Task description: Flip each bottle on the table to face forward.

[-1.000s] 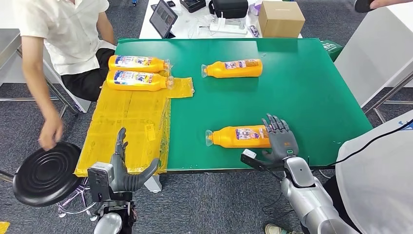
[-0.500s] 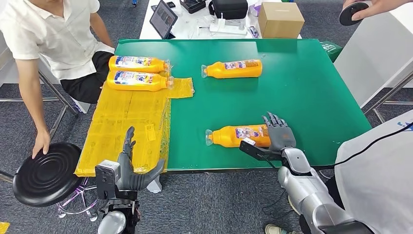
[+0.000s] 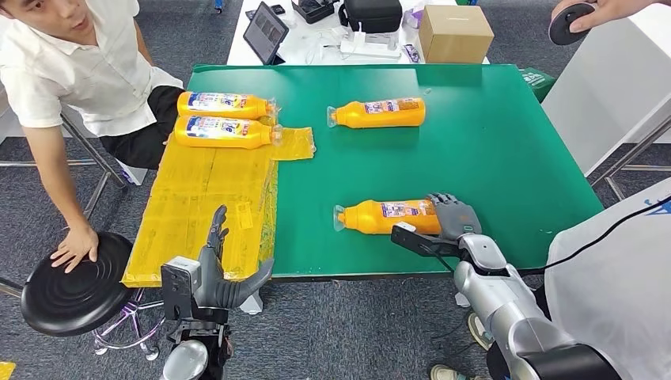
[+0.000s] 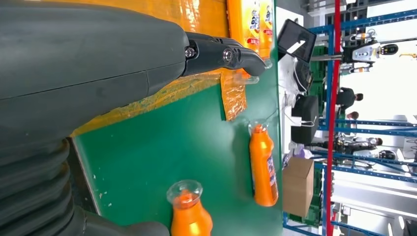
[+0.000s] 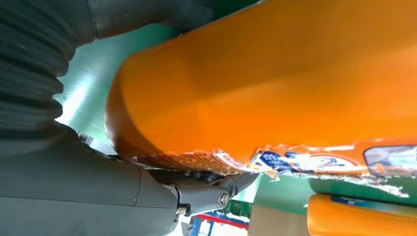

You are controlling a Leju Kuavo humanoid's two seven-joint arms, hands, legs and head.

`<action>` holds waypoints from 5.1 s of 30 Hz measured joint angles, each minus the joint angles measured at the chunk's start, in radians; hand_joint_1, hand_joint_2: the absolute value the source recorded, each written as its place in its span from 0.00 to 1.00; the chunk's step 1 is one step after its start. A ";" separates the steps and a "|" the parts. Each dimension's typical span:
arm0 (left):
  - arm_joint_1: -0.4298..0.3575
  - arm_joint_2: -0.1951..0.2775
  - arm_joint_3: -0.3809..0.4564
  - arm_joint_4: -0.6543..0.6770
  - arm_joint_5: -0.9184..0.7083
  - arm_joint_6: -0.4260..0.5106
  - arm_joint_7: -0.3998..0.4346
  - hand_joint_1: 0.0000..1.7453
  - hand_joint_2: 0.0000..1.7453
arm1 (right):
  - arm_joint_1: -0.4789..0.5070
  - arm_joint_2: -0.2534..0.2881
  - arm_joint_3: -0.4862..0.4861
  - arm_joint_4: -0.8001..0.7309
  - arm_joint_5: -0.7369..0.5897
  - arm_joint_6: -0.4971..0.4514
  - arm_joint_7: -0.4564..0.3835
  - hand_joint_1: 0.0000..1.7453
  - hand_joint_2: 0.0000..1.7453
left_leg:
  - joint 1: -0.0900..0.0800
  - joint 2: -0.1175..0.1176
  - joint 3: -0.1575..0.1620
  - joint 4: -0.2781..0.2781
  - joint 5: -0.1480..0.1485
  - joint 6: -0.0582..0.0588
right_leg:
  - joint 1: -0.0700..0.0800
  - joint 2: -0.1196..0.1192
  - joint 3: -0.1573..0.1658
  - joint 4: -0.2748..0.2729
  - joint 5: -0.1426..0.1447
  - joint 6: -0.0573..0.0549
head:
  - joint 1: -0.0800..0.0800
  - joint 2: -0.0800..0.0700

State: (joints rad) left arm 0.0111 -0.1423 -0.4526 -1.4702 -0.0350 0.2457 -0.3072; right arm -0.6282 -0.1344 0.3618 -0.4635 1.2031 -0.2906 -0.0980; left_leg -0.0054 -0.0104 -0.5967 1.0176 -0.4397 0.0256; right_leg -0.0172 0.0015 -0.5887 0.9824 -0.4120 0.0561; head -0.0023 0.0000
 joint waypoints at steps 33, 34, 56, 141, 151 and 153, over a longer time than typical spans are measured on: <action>0.035 -0.003 0.068 -0.010 0.487 -0.307 0.067 0.00 1.00 | 0.261 0.171 -0.097 -0.394 -0.690 0.210 -0.291 1.00 1.00 | 0.001 0.000 -0.007 0.000 0.000 -0.001 | 0.000 0.000 -0.005 0.001 0.000 0.000 | 0.000 0.000; 0.034 -0.003 0.068 -0.010 0.506 -0.322 0.071 0.00 1.00 | 0.258 0.184 -0.083 -0.397 -0.697 0.214 -0.290 1.00 1.00 | 0.001 0.000 -0.007 0.000 0.000 -0.001 | 0.000 0.000 -0.006 0.001 0.000 0.000 | 0.000 0.000; -0.072 -0.020 0.030 0.059 0.516 -0.283 0.059 0.00 1.00 | 0.173 0.336 0.144 -0.316 -0.736 0.200 -0.293 1.00 1.00 | 0.001 0.000 -0.008 0.000 0.000 -0.001 | 0.000 0.000 -0.007 0.001 0.000 0.000 | 0.000 0.000; -0.367 0.077 0.135 0.441 -0.768 -0.047 0.137 1.00 1.00 | 0.440 0.260 0.293 -0.592 -0.445 -0.041 -0.274 0.00 0.00 | 0.001 0.000 -0.008 0.000 0.001 -0.001 | 0.000 0.000 -0.007 0.001 0.000 0.000 | 0.000 0.000; -0.472 0.052 0.081 0.629 -0.848 0.024 0.179 1.00 1.00 | 0.429 0.277 0.293 -0.581 -0.469 -0.022 -0.289 0.00 0.00 | 0.001 0.000 -0.007 0.000 0.001 -0.001 | 0.000 0.000 -0.006 0.001 0.000 0.000 | 0.000 0.000; -0.498 0.042 0.079 0.679 -0.851 0.035 0.186 1.00 1.00 | 0.425 0.282 0.293 -0.575 -0.480 -0.018 -0.294 0.00 0.00 | 0.001 0.000 -0.006 0.000 0.001 0.000 | 0.000 0.000 -0.005 0.001 0.000 0.000 | 0.000 0.000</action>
State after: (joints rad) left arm -0.4867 -0.1006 -0.3732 -0.7910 -0.8862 0.2808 -0.1215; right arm -0.2029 0.1478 0.6546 -1.0381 0.7235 -0.3084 -0.3918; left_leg -0.0046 -0.0106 -0.6026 1.0174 -0.4390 0.0252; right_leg -0.0169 0.0013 -0.5940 0.9837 -0.4121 0.0558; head -0.0021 0.0000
